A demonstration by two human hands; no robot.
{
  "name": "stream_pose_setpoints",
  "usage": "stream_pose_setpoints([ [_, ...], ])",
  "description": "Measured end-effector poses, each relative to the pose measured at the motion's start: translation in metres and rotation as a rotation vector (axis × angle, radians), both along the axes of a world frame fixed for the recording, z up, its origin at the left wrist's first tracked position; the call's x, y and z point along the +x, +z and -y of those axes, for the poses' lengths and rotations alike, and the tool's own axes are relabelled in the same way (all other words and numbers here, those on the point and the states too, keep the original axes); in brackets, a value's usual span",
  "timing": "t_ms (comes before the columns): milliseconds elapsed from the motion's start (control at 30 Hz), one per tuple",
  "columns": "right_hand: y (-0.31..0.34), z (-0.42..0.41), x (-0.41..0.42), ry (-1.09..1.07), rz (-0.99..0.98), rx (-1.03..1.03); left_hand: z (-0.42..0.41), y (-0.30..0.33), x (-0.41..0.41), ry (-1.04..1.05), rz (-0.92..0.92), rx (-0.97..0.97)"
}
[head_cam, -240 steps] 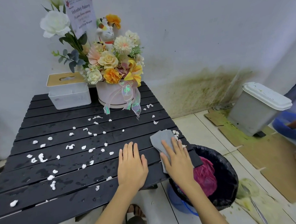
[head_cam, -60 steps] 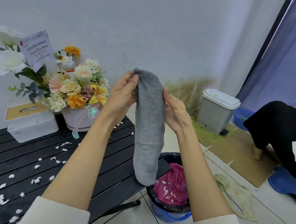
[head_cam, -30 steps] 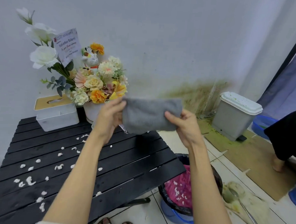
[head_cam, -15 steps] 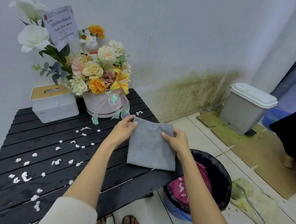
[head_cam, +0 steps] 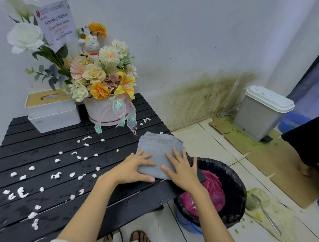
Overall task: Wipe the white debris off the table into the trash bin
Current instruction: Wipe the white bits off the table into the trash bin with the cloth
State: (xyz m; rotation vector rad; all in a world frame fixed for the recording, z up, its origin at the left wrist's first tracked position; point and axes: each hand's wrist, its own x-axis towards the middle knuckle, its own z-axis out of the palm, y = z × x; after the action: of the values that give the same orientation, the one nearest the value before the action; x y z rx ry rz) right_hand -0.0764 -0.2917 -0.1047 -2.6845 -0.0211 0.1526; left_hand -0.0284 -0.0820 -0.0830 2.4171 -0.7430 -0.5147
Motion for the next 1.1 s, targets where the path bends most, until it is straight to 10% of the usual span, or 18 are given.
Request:
stream_pose_setpoints([
  [433, 0.064, 0.023, -0.009, -0.008, -0.051, 0.449, -0.010, 0.058, 0.009, 0.079, 0.136, 0.001],
  [633, 0.052, 0.003, 0.036, -0.074, 0.207, 0.115, 0.026, 0.038, 0.029, 0.174, 0.235, 0.052],
  [800, 0.010, -0.008, 0.044, 0.200, -0.029, -0.080, 0.034, -0.017, 0.007, 0.132, 0.223, 0.305],
  [1100, 0.008, -0.020, 0.029, 0.130, 0.004, -0.239, 0.010, -0.018, -0.002, 0.367, 0.260, 0.092],
])
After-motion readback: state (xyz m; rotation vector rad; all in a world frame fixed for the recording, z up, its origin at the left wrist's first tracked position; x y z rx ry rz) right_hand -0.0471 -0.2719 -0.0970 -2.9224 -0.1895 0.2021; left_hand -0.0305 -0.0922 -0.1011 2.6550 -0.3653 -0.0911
